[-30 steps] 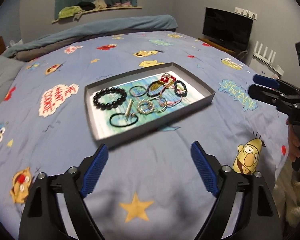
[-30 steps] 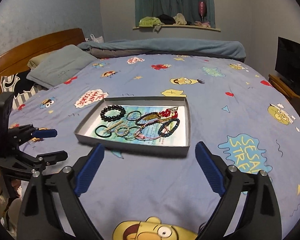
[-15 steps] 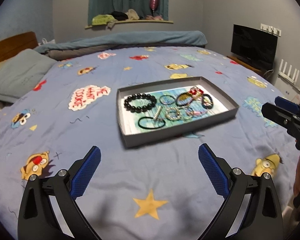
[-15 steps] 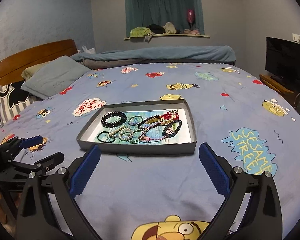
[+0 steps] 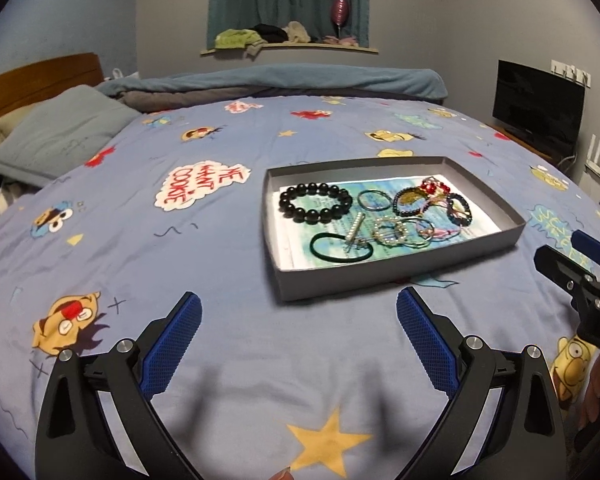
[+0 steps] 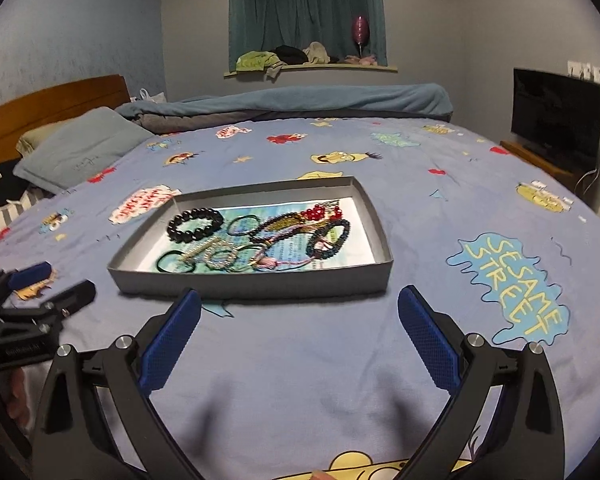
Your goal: Organize jewelry
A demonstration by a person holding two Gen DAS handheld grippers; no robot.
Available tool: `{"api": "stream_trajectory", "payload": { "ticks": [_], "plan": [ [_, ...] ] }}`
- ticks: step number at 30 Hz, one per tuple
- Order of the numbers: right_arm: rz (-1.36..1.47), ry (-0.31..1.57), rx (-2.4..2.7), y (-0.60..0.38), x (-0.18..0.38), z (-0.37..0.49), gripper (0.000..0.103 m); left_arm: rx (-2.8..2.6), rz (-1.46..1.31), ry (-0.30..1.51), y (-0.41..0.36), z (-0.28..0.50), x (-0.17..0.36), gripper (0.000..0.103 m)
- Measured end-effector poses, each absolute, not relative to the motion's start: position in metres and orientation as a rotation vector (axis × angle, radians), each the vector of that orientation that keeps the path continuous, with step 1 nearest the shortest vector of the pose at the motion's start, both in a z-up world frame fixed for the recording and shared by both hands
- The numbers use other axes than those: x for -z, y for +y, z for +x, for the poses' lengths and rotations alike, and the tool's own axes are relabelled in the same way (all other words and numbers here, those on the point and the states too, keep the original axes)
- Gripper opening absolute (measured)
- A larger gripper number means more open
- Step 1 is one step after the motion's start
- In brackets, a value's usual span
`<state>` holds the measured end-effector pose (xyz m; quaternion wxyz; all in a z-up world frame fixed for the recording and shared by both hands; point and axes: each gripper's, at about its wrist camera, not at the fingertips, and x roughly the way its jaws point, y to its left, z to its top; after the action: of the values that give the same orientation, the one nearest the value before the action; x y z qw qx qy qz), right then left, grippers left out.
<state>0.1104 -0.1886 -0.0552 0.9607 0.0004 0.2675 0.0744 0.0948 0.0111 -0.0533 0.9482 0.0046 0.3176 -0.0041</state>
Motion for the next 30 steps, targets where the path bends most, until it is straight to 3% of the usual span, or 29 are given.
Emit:
{"api": "stream_trajectory", "payload": {
  "ticks": [30],
  "plan": [
    [-0.036,0.496,-0.151,-0.190,0.065,0.094,0.097,0.046,0.086,0.575,-0.011,0.077,0.062,0.097]
  ]
}}
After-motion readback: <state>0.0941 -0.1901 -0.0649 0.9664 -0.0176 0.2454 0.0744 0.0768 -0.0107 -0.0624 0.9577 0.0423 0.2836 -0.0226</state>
